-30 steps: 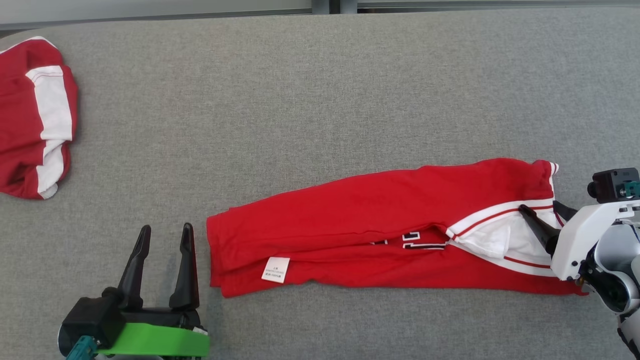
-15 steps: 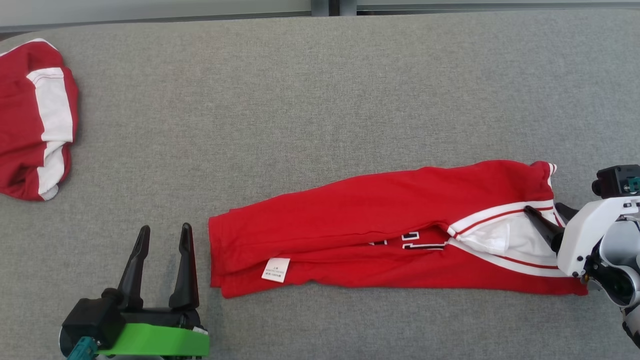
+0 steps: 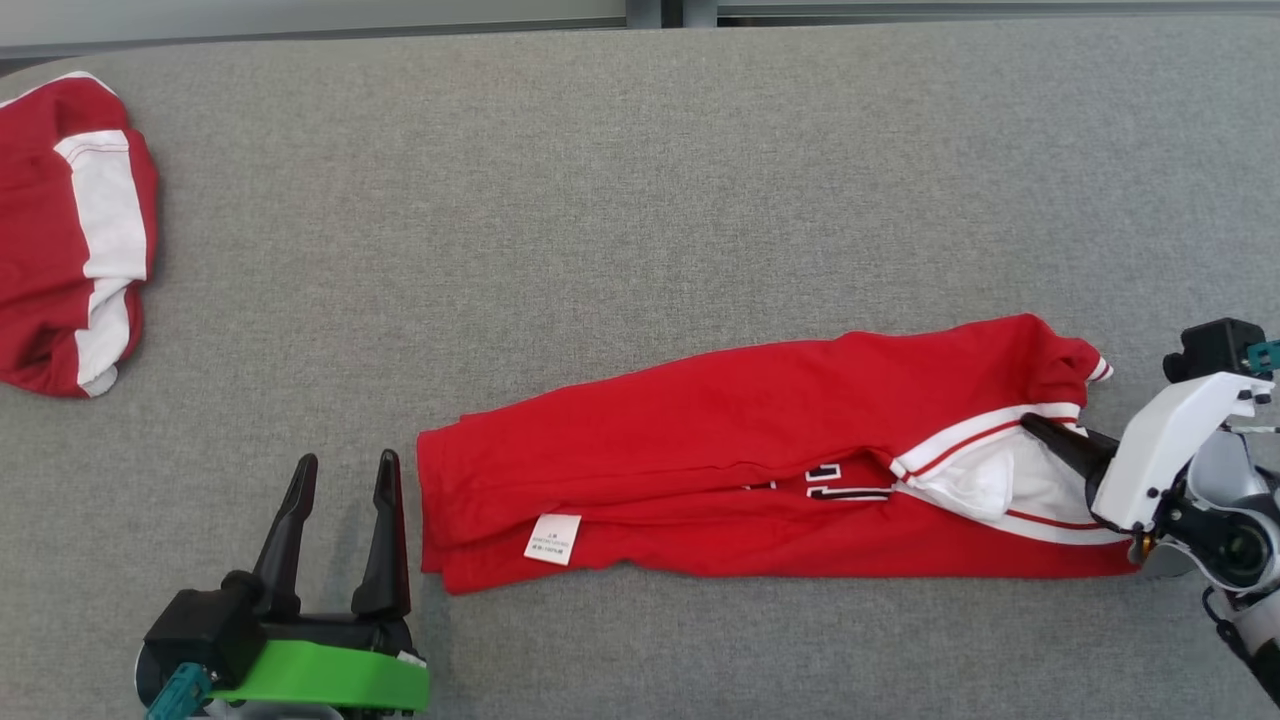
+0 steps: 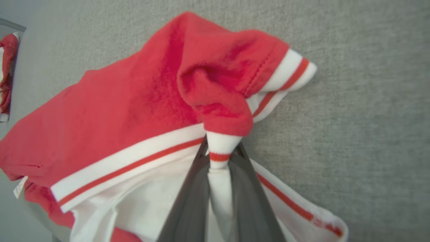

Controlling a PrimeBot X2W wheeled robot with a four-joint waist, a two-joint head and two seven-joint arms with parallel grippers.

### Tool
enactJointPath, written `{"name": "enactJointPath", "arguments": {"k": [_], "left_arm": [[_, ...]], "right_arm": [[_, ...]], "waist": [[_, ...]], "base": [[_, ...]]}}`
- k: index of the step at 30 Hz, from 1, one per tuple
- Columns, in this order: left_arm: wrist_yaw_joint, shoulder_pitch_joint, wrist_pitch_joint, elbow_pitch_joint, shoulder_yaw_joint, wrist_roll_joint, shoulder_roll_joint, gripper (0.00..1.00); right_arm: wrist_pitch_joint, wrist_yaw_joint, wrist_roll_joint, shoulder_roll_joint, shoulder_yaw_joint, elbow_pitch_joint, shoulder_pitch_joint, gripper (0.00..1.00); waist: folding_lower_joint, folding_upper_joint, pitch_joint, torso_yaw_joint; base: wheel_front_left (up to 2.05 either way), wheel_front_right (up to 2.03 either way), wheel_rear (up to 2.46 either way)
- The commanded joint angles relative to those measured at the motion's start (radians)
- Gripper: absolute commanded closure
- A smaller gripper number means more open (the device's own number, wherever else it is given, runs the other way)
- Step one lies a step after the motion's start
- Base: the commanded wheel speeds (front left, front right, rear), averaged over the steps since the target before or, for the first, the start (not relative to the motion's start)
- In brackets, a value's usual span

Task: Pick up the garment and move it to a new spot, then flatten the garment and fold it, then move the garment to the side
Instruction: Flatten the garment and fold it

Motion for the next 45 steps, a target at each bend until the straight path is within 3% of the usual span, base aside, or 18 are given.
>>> {"name": "enactJointPath", "arguments": {"k": [1,7,12,15,21,24,28,32,40,45], "left_arm": [[-0.004,-0.017,-0.003,0.002,0.005,0.004,0.003,0.0],[-0.004,-0.017,-0.003,0.0,0.013,0.001,0.011,0.0],[-0.005,-0.024,-0.003,-0.003,0.017,-0.004,0.018,0.0],[-0.005,-0.027,-0.003,-0.006,0.02,-0.006,0.02,0.0],[-0.005,-0.018,-0.003,-0.017,0.033,-0.007,0.021,0.0],[-0.005,-0.007,-0.002,-0.03,0.042,0.003,0.026,0.0],[-0.005,-0.017,-0.001,-0.037,0.033,0.014,0.038,0.0],[-0.005,-0.037,-0.001,-0.033,0.032,0.019,0.04,0.0],[-0.005,-0.067,-0.001,0.016,-0.03,0.018,0.032,0.0],[-0.005,-0.075,-0.001,0.035,-0.047,0.009,0.025,0.0]], "right_arm": [[0.023,0.0,0.031,-0.021,-0.005,0.0,0.005,1.0],[0.078,0.0,0.117,-0.145,-0.123,0.016,-0.017,1.0],[0.1,0.0,0.076,-0.26,-0.225,0.072,0.005,1.0],[0.096,0.0,0.055,-0.296,-0.276,0.074,0.002,1.0],[0.161,0.001,0.139,-0.28,-0.254,-0.135,0.018,1.0],[0.215,0.001,0.2,-0.267,-0.21,-0.342,0.045,1.0],[0.241,0.001,0.194,-0.206,-0.143,-0.544,0.074,1.0],[0.238,0.001,0.101,-0.102,-0.066,-0.631,0.081,1.0],[0.14,0.001,-0.128,0.191,0.04,-0.493,0.033,1.0],[0.096,0.001,-0.212,0.281,0.071,-0.399,0.014,1.0]], "waist": [[0.0,0.0,0.0,-0.002],[0.0,0.0,0.005,-0.014],[0.0,0.0,0.01,-0.019],[0.0,0.0,0.013,-0.027],[0.0,0.0,0.016,-0.05],[0.0,0.0,0.029,-0.077],[0.0,0.0,0.047,-0.104],[0.0,0.0,0.058,-0.117],[0.0,0.0,0.051,-0.106],[0.0,0.0,0.043,-0.086]], "base": [[0.0,0.0,0.0],[0.0,0.0,0.0],[0.0,0.0,0.0],[0.0,0.0,0.0],[0.0,0.0,0.0],[0.0,0.0,0.0],[0.0,0.0,0.0],[0.0,0.0,0.0],[0.0,0.0,0.0],[0.0,0.0,0.0]]}}
